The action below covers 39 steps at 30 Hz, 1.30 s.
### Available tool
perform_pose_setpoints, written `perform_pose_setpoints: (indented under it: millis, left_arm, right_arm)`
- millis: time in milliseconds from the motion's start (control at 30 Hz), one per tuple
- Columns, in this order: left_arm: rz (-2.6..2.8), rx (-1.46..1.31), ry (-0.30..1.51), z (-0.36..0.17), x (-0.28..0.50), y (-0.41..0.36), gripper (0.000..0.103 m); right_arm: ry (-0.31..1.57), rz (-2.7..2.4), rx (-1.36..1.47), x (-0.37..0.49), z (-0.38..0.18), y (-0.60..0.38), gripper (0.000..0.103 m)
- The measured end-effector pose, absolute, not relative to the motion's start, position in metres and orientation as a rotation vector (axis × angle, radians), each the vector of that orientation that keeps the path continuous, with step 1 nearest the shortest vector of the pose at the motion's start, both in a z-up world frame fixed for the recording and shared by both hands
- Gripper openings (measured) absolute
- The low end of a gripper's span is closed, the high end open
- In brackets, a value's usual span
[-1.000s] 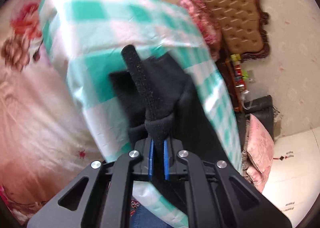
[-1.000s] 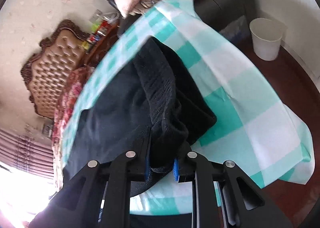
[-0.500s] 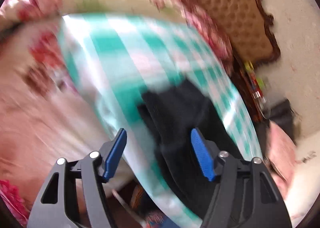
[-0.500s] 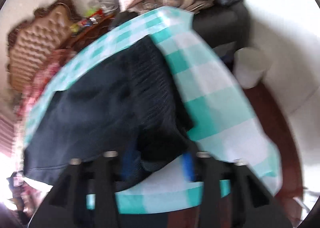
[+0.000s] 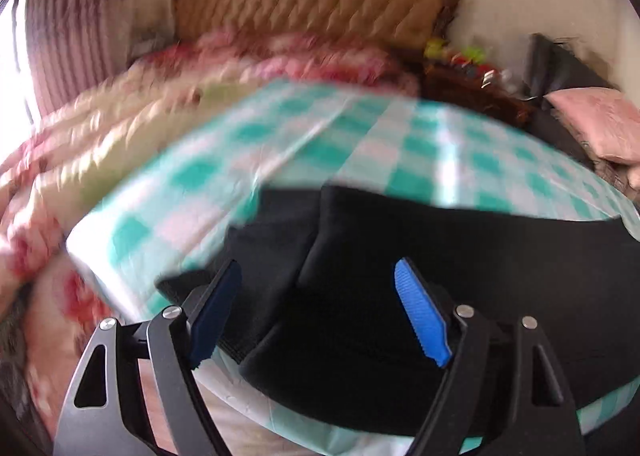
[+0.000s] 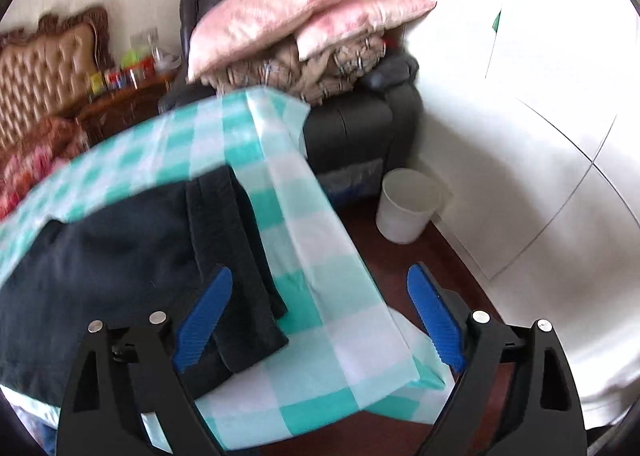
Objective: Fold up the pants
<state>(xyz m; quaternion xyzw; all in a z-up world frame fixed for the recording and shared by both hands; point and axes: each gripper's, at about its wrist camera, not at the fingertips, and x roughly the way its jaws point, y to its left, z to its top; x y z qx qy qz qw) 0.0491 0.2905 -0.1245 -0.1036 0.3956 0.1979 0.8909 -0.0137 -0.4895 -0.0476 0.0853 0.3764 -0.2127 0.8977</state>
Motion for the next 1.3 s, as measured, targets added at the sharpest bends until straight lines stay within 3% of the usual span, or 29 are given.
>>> perform_pose_setpoints:
  millis: [167, 300, 367, 500, 567, 833, 1067, 1167, 1300]
  left_arm:
    - [0.494, -0.3, 0.87, -0.135, 0.052, 0.312, 0.068]
    - [0.541, -0.244, 0.872, -0.129, 0.058, 0.298, 0.061]
    - [0.553, -0.225, 0.85, -0.123, 0.059, 0.29, 0.046]
    - [0.487, -0.187, 0.791, -0.099, 0.068, 0.259, 0.034]
    - [0.413, -0.155, 0.773, -0.09, 0.075, 0.235, 0.022]
    - [-0.01, -0.037, 0.761, -0.081, 0.12, 0.102, 0.02]
    - [-0.266, 0.024, 0.841, -0.109, 0.194, -0.029, 0.02]
    - [-0.206, -0.015, 0.951, -0.141, 0.233, -0.041, 0.019]
    - [-0.015, -0.039, 0.908, -0.136, 0.248, -0.026, 0.018]
  right_arm:
    - [0.655, -0.462, 0.116, -0.001, -0.027, -0.474, 0.086]
    - [0.671, -0.306, 0.124, 0.036, -0.024, -0.455, 0.086]
    - [0.716, -0.229, 0.152, 0.06, -0.034, -0.445, 0.086]
    - [0.832, -0.157, 0.077, 0.124, -0.076, -0.404, 0.085]
    - [0.874, -0.2, 0.035, 0.145, -0.094, -0.397, 0.084]
    - [0.93, -0.338, -0.174, 0.17, -0.125, -0.381, 0.091]
    - [0.959, -0.352, -0.118, 0.175, -0.13, -0.392, 0.099]
    - [0.953, -0.356, -0.128, 0.173, -0.13, -0.391, 0.099]
    - [0.948, -0.359, -0.132, 0.174, -0.13, -0.389, 0.099]
